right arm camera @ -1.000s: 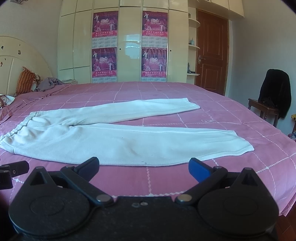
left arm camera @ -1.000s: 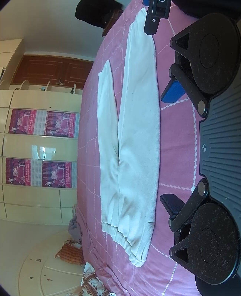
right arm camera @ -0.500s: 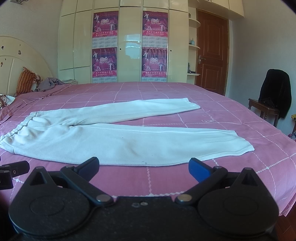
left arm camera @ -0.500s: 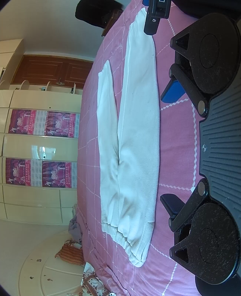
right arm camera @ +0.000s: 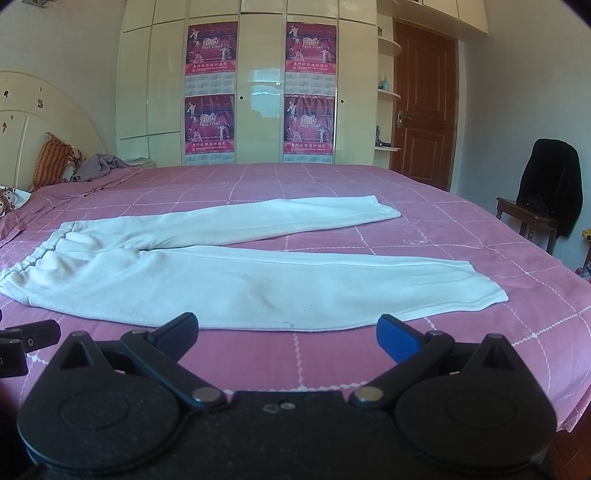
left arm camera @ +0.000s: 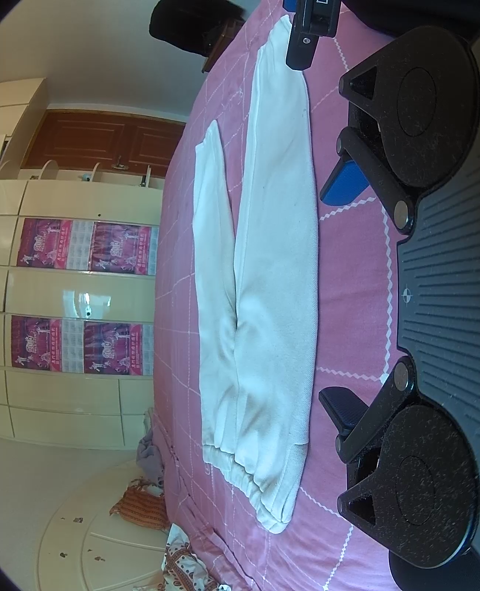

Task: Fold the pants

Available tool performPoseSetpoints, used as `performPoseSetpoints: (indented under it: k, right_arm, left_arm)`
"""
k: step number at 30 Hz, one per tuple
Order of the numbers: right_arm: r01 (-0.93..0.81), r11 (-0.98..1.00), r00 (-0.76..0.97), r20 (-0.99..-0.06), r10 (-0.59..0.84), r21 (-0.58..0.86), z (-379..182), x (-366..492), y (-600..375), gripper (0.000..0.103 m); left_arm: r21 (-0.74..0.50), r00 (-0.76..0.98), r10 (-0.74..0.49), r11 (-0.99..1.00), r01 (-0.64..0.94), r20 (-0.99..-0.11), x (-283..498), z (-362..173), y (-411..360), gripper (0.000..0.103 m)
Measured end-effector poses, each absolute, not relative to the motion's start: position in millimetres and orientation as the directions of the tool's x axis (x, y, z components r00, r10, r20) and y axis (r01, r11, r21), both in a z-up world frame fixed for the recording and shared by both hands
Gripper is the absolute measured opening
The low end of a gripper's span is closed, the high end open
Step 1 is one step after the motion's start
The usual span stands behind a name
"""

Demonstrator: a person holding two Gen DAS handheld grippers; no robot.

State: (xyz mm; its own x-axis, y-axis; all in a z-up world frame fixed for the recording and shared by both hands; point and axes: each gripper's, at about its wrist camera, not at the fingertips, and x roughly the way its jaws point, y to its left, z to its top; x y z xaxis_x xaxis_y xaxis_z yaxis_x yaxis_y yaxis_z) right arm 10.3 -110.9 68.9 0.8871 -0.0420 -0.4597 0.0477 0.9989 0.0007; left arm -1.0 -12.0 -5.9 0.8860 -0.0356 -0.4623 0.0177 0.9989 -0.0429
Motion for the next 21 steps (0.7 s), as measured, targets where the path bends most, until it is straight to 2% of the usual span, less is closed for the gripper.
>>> performPoseSetpoints:
  k: [12, 15, 18, 21]
  right_arm:
    - [0.044, 0.999, 0.887, -0.460, -0.036, 0.006, 68.8, 10.6, -111.0, 0.103]
    - [0.002, 0.999, 0.885, -0.465, 0.015, 0.036, 67.1, 13.8, -110.5, 0.103]
    - [-0.092, 0.991, 0.893, -0.431, 0.127, 0.100, 67.3, 20.8, -112.4, 0.103]
    - [-0.133, 0.988, 0.892, -0.426, 0.152, 0.074, 72.8, 40.6, -110.3, 0.103]
  left_arm:
    - [-0.058, 0.867, -0.019, 0.998, -0.011, -0.497, 3.0, -4.2, -8.5, 0.103]
    - [-0.103, 0.854, -0.024, 0.994, -0.035, -0.519, 11.2, -4.2, 0.9, 0.103]
    - [-0.173, 0.839, -0.072, 0.985, -0.027, -0.539, 26.4, -5.3, 15.4, 0.103]
    - [-0.162, 0.855, -0.009, 0.983, -0.088, -0.519, 48.7, 2.2, 32.8, 0.103]
